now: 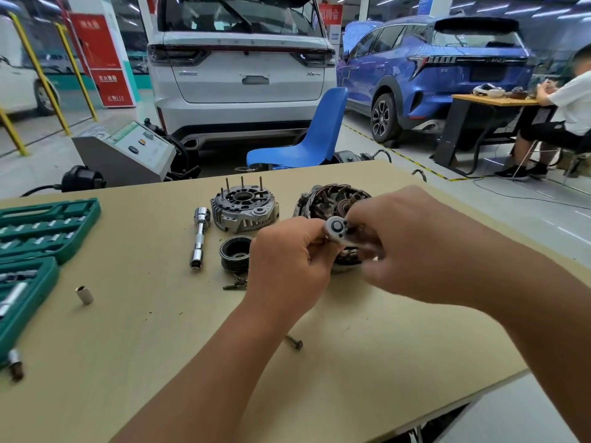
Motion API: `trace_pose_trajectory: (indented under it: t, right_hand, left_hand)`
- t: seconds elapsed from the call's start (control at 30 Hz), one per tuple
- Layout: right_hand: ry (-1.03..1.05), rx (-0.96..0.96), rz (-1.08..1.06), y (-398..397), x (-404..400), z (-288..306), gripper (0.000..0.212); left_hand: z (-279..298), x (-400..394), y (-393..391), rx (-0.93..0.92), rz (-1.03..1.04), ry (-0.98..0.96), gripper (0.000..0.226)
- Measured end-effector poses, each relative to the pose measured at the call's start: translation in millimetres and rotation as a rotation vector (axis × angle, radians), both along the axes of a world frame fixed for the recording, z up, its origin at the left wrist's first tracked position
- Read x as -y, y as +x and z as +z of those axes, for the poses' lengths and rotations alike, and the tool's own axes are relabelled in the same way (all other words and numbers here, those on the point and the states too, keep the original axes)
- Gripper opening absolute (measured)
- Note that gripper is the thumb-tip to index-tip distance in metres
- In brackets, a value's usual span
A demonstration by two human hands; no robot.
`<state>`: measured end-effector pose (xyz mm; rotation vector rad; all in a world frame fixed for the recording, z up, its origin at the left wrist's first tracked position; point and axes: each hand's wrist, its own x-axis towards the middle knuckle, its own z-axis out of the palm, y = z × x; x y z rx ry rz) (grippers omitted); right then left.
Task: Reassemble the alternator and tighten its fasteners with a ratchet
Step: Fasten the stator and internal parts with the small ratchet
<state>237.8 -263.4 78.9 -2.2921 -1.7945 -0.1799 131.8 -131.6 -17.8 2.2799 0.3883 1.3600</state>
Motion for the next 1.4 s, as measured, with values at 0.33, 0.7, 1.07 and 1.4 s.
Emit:
trace_pose_trajectory:
  t: [0.33, 0.7, 1.07, 1.4]
  right_hand:
    - [-0.107, -0.067, -0.045, 0, 3, 2, 0.016]
    - [0.077, 0.093, -0.132, 3, 1, 2, 0.024]
    - [0.097, 0.121, -0.117, 5, 0, 2, 0.013]
    - [0.039, -0.206, 0.038, 9, -6, -13, 0.006]
  left_hand:
    - [-3, 0, 1, 0.021, -0.039, -0.049, 0.014]
    - [-3, -3, 2, 0.041, -0.022, -0.041, 0.005]
    - [-3, 0, 2, 0.061, -0.062, -0.125, 0.012]
    - [-2, -2, -2, 0.034, -0.120, -0.165, 0.015]
